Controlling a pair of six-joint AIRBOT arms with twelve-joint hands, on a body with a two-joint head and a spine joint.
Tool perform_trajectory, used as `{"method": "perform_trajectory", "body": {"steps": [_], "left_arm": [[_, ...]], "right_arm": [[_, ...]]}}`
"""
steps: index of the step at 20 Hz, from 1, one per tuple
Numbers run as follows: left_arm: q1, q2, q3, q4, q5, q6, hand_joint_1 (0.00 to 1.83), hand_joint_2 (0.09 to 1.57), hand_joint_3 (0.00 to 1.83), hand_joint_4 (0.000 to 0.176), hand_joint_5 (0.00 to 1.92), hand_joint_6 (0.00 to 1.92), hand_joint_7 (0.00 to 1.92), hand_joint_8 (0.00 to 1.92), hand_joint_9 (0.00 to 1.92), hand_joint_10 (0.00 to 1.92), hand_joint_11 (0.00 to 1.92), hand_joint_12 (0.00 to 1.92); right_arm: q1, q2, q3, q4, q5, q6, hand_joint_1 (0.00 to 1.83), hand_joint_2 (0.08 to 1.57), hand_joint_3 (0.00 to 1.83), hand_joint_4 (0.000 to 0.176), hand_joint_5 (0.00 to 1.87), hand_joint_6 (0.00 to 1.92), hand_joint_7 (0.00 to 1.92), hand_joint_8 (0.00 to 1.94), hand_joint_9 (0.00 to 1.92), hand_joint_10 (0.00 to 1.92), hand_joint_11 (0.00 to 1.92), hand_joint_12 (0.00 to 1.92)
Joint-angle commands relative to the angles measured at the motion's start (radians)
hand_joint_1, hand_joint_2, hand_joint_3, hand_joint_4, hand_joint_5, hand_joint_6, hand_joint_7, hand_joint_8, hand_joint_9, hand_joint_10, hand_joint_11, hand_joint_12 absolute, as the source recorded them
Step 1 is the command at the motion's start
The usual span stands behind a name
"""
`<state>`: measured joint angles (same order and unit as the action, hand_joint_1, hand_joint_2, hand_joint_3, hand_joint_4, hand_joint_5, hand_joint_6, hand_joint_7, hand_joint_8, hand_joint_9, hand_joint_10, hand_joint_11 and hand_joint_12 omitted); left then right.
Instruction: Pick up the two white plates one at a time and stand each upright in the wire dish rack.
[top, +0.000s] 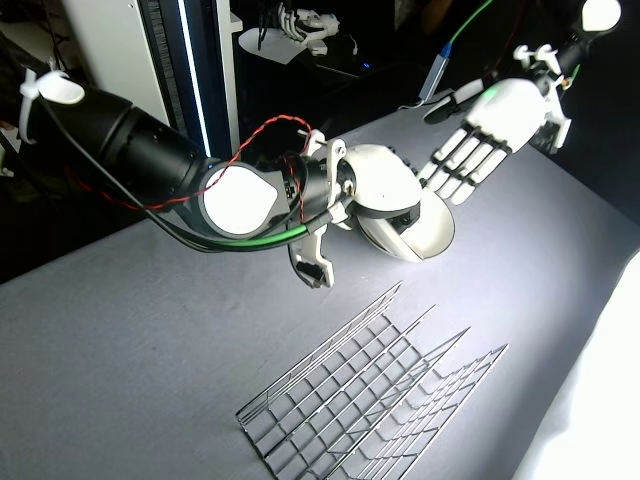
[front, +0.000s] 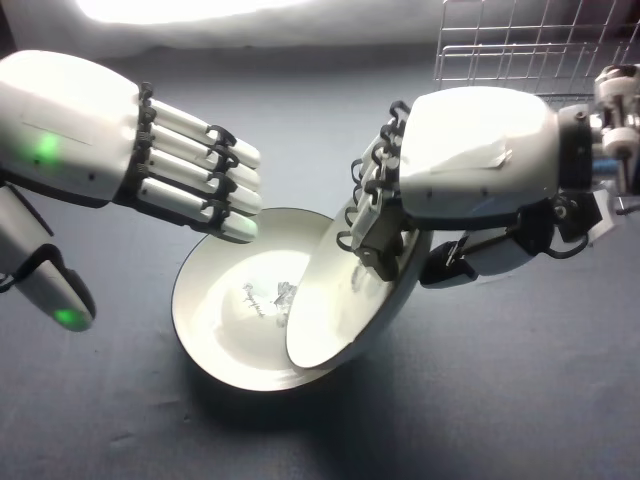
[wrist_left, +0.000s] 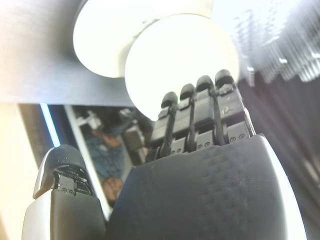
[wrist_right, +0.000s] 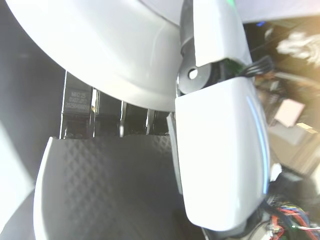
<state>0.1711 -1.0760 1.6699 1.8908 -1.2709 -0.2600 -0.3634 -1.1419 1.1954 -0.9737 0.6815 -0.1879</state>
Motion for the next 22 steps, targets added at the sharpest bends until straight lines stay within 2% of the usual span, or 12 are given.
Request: {"method": "perform_trajectory", "body": {"steps": [1,9,13,16,22], "left_arm": [[-0.019,0.017,0.002,-0.070,-0.041,-0.010,0.00,1.07,0.00,0.000,0.02,0.00,0.00,0.00,0.00,0.00,0.00,0.00],[-0.049,0.076,0.015,-0.026,-0.058,-0.033,0.00,1.05,0.00,0.000,0.05,0.01,0.01,0.00,0.00,0.00,0.00,0.00],[-0.048,0.103,0.014,-0.024,-0.058,-0.038,0.00,1.06,0.00,0.000,0.02,0.00,0.00,0.00,0.00,0.00,0.00,0.00],[-0.045,0.110,0.014,-0.024,-0.056,-0.039,0.00,1.06,0.00,0.000,0.02,0.00,0.00,0.00,0.00,0.00,0.00,0.00],[-0.036,0.119,-0.024,-0.062,-0.013,-0.060,0.00,1.07,0.00,0.000,0.03,0.01,0.00,0.00,0.00,0.00,0.00,0.00]], "right_arm": [[0.021,0.015,-0.016,0.075,0.069,0.004,1.39,1.05,0.00,0.000,1.06,0.81,1.14,0.62,1.04,1.04,0.85,1.18],[0.067,0.096,-0.111,0.238,0.034,0.007,1.39,1.04,0.00,0.000,1.12,0.74,1.21,0.52,1.04,1.00,0.86,1.15],[0.083,0.128,-0.146,0.380,0.013,0.011,1.39,1.05,0.00,0.000,1.08,0.80,1.19,0.55,1.03,1.02,0.85,1.16],[0.106,0.136,-0.157,0.492,-0.011,0.011,1.39,1.03,0.00,0.000,1.12,0.71,1.21,0.54,1.05,0.99,0.87,1.13],[0.182,0.136,-0.149,0.646,-0.075,0.017,1.39,1.04,0.00,0.000,1.08,0.79,1.19,0.54,1.05,1.01,0.86,1.14]]}}
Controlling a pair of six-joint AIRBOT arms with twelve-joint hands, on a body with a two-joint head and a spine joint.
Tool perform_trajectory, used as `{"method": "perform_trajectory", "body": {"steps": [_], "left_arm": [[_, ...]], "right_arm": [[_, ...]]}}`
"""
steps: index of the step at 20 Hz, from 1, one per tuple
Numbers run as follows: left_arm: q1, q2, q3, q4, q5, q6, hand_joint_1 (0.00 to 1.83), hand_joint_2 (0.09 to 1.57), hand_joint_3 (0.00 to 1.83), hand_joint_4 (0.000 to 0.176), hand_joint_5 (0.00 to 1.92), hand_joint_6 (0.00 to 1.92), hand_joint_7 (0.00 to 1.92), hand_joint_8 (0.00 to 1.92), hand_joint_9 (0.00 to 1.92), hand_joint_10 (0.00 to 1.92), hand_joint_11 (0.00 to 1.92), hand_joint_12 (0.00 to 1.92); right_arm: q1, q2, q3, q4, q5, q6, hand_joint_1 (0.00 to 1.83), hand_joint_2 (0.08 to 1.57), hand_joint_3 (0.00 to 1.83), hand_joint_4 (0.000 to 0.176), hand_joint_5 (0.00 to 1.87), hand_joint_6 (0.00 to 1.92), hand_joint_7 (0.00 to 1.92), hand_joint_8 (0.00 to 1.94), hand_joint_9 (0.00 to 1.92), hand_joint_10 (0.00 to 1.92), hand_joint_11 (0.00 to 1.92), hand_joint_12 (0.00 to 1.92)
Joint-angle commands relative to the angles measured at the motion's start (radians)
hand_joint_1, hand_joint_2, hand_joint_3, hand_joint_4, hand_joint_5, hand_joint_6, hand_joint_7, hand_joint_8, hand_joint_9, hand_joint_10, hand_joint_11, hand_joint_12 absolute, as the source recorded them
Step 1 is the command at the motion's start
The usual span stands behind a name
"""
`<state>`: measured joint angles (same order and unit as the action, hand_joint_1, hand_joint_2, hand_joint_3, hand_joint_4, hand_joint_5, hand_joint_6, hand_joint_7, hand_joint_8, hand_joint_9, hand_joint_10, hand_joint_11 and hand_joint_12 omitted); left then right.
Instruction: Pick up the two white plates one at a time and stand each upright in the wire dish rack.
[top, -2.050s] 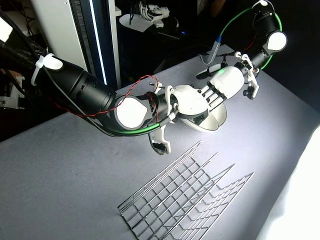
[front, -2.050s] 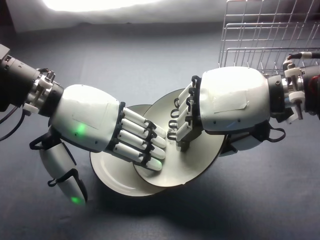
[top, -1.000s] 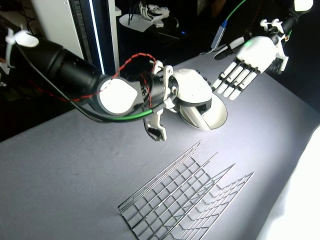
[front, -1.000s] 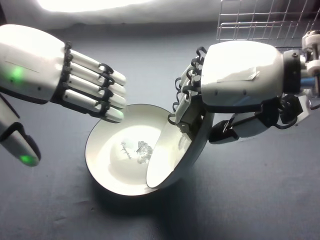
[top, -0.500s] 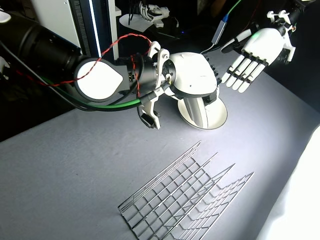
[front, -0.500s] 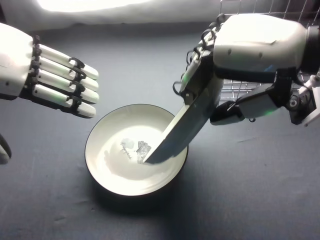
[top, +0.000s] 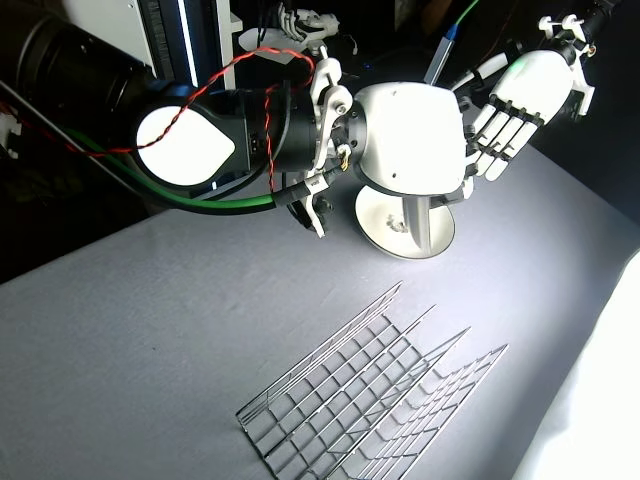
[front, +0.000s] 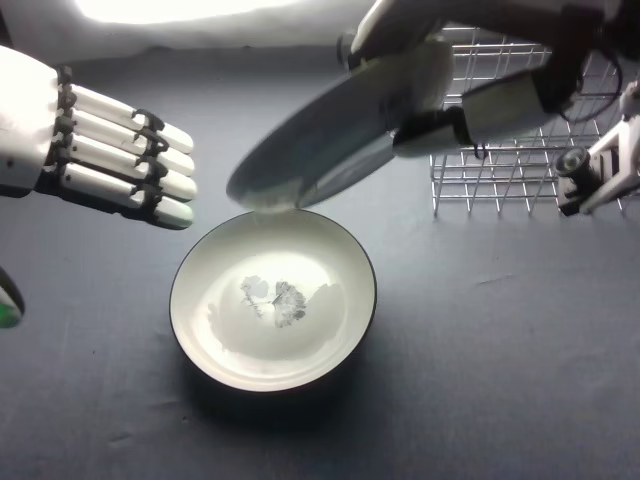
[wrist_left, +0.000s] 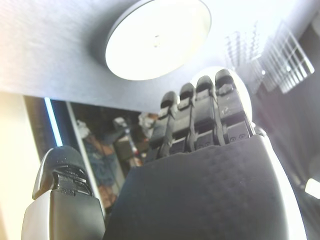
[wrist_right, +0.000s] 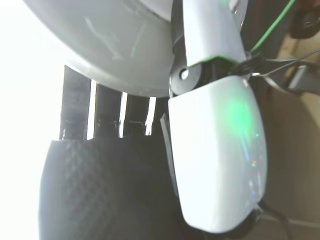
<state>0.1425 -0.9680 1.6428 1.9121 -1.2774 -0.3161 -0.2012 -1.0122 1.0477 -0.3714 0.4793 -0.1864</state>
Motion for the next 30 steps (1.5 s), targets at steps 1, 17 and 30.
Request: {"method": "perform_trajectory", "body": {"steps": [1,17,30], "left_arm": [[0.004,0.012,-0.005,-0.098,0.000,-0.003,0.00,1.06,0.00,0.000,0.03,0.00,0.00,0.00,0.00,0.00,0.00,0.00],[0.226,-0.018,-0.123,-0.212,0.095,0.134,0.00,1.07,0.01,0.000,0.03,0.00,0.00,0.00,0.00,0.00,0.00,0.00],[0.301,-0.071,-0.114,-0.219,0.206,0.162,0.00,1.07,0.00,0.000,0.04,0.00,0.00,0.00,0.00,0.00,0.00,0.00]], "right_arm": [[0.030,0.006,0.002,0.067,0.114,0.015,1.39,1.04,0.00,0.000,1.09,0.75,1.18,0.54,1.07,1.00,0.87,1.15],[0.095,0.042,0.122,0.276,0.038,0.017,1.39,1.06,0.00,0.000,1.05,0.86,1.11,0.66,1.03,1.02,0.87,1.13],[0.060,0.150,0.122,0.283,0.004,0.017,1.39,1.06,0.00,0.000,1.05,0.87,1.12,0.67,1.01,1.03,0.86,1.07]]}}
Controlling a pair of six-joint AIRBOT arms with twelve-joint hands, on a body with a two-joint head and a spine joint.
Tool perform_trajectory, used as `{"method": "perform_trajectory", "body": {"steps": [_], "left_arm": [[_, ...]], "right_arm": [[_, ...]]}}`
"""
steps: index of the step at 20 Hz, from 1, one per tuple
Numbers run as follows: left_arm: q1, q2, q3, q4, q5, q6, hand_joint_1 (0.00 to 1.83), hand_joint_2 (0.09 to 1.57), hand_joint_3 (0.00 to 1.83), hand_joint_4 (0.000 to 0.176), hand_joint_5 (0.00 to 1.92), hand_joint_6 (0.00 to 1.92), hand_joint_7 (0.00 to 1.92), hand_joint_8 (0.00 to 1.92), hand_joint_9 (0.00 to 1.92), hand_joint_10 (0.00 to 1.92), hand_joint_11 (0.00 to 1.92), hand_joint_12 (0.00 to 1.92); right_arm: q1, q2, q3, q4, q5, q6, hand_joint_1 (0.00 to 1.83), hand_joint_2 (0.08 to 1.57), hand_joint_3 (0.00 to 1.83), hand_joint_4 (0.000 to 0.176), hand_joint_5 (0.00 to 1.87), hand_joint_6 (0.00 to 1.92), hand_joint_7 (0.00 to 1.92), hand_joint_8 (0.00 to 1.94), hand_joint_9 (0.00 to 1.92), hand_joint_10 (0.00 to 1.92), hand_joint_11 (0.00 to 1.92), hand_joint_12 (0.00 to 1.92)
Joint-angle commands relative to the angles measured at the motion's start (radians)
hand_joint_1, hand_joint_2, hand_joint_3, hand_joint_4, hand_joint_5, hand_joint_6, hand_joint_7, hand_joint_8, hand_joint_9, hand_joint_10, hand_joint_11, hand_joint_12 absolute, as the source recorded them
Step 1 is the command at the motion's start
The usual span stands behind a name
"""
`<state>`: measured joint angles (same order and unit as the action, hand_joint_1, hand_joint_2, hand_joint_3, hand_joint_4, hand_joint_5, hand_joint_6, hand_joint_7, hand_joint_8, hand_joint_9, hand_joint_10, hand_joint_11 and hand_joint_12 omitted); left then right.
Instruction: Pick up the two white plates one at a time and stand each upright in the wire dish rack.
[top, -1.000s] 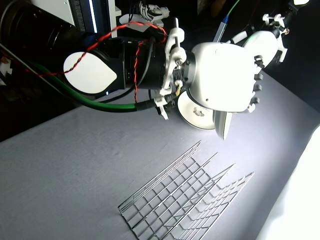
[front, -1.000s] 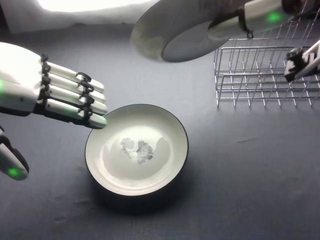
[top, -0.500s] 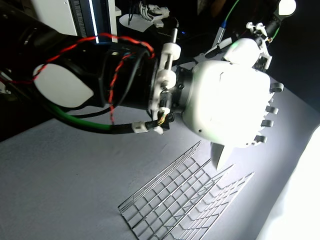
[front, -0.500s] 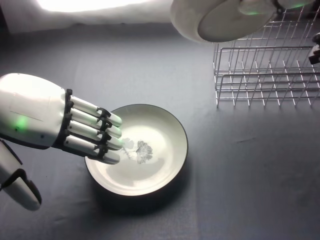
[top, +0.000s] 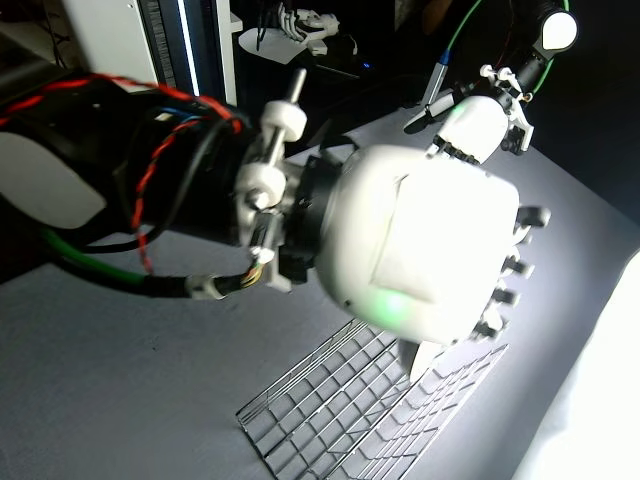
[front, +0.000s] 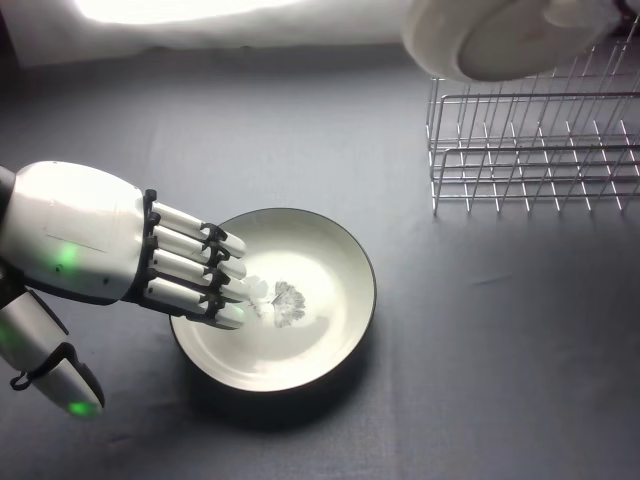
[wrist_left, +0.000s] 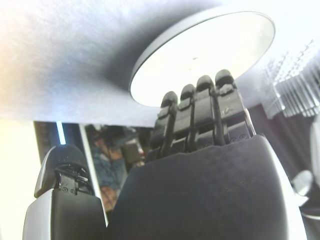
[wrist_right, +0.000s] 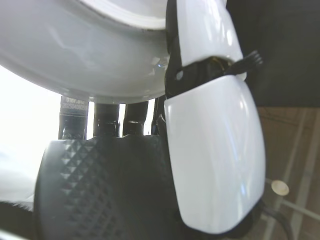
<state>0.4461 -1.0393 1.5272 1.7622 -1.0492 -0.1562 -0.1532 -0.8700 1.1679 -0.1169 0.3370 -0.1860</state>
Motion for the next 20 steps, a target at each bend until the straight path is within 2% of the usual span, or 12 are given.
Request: {"method": "perform_trajectory", "body": {"steps": [1,8,14,16,20], "left_arm": [[0.001,-0.002,0.007,-0.069,-0.018,0.003,0.00,1.06,0.00,0.000,0.02,0.00,0.00,0.00,0.00,0.00,0.00,0.00],[0.014,-0.014,0.047,-0.069,-0.016,0.006,0.00,1.07,0.00,0.000,0.03,0.00,0.00,0.00,0.00,0.00,0.00,0.00],[0.015,-0.025,0.094,-0.069,-0.028,0.008,0.00,1.07,0.00,0.000,0.04,0.00,0.00,0.00,0.00,0.00,0.00,0.00],[0.015,-0.029,0.109,-0.069,-0.038,0.008,0.00,1.06,0.00,0.000,0.05,0.01,0.00,0.00,0.00,0.00,0.00,0.00],[0.019,-0.029,0.114,-0.069,-0.058,0.008,0.00,1.05,0.00,0.000,0.04,0.00,0.00,0.00,0.00,0.00,0.00,0.00]], "right_arm": [[0.007,0.018,0.002,0.029,0.146,0.017,1.39,1.06,0.00,0.000,1.04,0.88,1.11,0.67,1.01,1.04,0.87,1.08],[-0.046,0.055,0.016,0.029,0.146,0.017,1.38,1.06,0.00,0.000,1.04,0.88,1.11,0.68,1.01,1.04,0.84,1.08],[-0.090,0.055,0.077,0.031,0.150,0.016,1.39,1.06,0.00,0.000,1.05,0.84,1.13,0.62,1.04,1.03,0.88,1.09],[-0.118,0.054,0.099,0.031,0.153,0.016,1.39,1.06,0.00,0.000,1.04,0.88,1.11,0.68,1.02,1.04,0.85,1.08],[-0.168,0.038,0.147,0.031,0.160,0.014,1.39,1.06,0.00,0.000,1.05,0.85,1.13,0.63,1.04,1.02,0.87,1.07]]}}
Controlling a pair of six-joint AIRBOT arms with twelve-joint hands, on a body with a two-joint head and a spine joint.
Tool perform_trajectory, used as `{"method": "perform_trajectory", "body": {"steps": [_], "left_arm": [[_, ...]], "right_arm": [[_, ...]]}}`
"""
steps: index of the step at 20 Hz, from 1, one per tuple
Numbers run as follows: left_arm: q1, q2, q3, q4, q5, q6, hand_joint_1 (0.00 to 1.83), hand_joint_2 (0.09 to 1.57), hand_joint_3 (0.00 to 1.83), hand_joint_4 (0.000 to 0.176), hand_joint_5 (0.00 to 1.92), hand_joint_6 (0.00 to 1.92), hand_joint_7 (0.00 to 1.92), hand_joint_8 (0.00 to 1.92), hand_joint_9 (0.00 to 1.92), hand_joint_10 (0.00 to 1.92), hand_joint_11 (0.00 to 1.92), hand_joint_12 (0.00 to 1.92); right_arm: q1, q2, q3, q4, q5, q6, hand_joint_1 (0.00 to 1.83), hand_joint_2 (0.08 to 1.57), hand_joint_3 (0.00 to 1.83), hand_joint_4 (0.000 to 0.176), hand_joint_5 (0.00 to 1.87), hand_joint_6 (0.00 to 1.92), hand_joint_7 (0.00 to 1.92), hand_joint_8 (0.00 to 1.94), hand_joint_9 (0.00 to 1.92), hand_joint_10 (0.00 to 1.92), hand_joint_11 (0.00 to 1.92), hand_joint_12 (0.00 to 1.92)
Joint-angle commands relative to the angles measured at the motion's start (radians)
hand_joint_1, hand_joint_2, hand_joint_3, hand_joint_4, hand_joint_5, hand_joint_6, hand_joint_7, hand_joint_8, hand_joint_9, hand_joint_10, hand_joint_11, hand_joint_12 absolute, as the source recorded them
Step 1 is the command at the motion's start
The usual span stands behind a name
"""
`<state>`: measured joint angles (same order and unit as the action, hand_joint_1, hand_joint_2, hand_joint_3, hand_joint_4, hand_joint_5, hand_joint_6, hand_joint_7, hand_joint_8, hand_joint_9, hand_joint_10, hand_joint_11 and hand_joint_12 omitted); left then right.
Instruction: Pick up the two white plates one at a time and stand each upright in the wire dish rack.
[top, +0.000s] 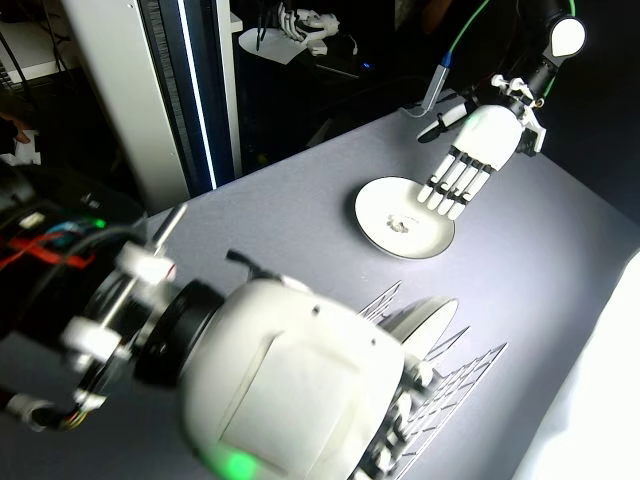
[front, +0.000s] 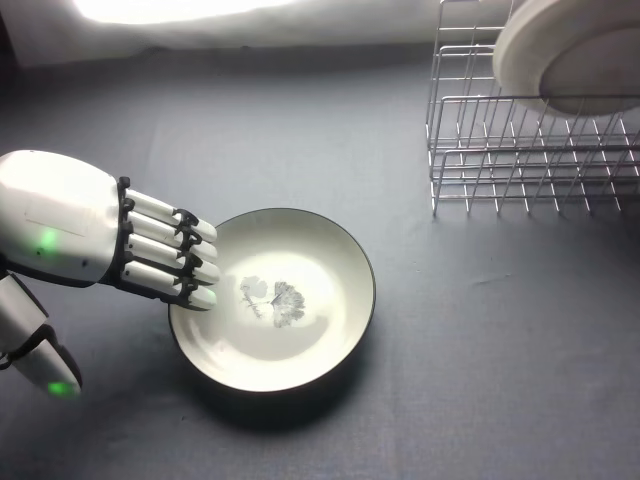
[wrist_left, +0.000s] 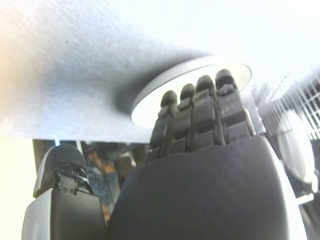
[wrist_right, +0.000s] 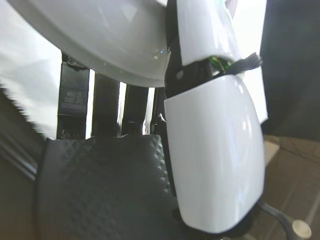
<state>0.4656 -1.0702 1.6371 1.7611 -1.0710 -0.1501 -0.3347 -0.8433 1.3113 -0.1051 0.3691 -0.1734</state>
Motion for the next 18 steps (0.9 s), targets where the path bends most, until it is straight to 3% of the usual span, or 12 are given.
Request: {"method": "perform_trajectory", "body": {"steps": [1,5,11,18], "left_arm": [[0.000,0.002,0.004,-0.068,-0.039,0.002,0.00,1.05,0.00,0.000,0.04,0.00,0.00,0.00,0.00,0.00,0.00,0.00],[0.005,-0.001,0.005,-0.068,-0.039,0.002,0.00,1.05,0.00,0.000,0.06,0.01,0.00,0.00,0.00,0.00,0.00,0.00],[0.010,-0.004,0.001,-0.069,-0.034,0.006,0.00,1.06,0.00,0.000,0.05,0.00,0.00,0.00,0.00,0.00,0.00,0.00],[0.030,-0.008,-0.002,-0.069,-0.034,0.016,0.00,1.06,0.00,0.000,0.03,0.00,0.00,0.00,0.00,0.00,0.00,0.00]], "right_arm": [[0.005,0.006,0.015,0.019,0.128,0.001,1.39,1.06,0.00,0.000,1.06,0.84,1.13,0.63,1.04,1.03,0.87,1.07],[-0.050,-0.015,0.062,0.019,0.146,0.001,1.39,1.05,0.00,0.000,1.07,0.83,1.13,0.63,1.04,1.01,0.86,1.08],[-0.144,-0.026,0.069,0.019,0.200,0.001,1.39,1.06,0.00,0.000,1.06,0.83,1.11,0.67,1.02,1.04,0.85,1.07],[-0.183,-0.033,0.078,0.018,0.203,-0.001,1.38,1.07,0.00,0.000,1.02,0.90,1.09,0.70,1.00,1.06,0.84,1.04]]}}
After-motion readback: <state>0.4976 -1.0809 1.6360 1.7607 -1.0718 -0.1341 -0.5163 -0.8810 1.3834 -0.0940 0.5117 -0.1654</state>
